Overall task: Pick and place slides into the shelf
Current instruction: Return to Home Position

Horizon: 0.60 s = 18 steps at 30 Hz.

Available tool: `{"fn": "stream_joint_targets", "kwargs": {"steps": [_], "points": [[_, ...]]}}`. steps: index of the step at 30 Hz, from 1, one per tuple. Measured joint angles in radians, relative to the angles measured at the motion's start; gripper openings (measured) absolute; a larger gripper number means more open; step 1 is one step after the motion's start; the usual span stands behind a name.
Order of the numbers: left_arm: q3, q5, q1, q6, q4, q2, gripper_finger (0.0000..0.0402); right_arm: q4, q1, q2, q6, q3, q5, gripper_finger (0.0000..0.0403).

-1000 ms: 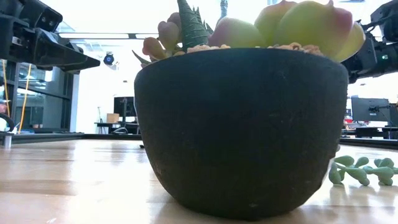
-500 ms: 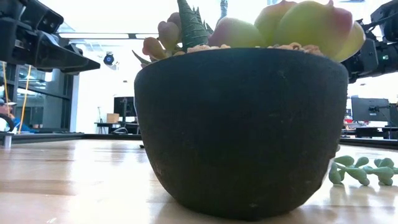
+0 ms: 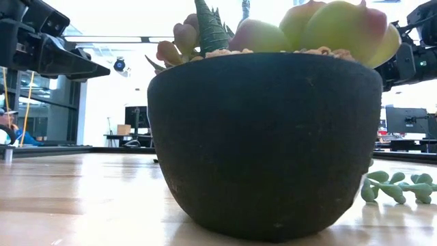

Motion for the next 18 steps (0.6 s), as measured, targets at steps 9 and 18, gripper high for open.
{"fn": "stream_joint_targets", "kwargs": {"steps": [9, 18], "points": [[-0.011, 0.19, 0.0, 0.084, 0.081, -0.001, 0.0198, 0.0, 0.0, 0.0, -0.006, 0.0, 0.0, 0.0264], [-0.065, 0.204, 0.001, 0.091, 0.191, -0.001, 0.0198, 0.0, 0.0, 0.0, -0.017, 0.0, 0.0, 0.0264]]}}
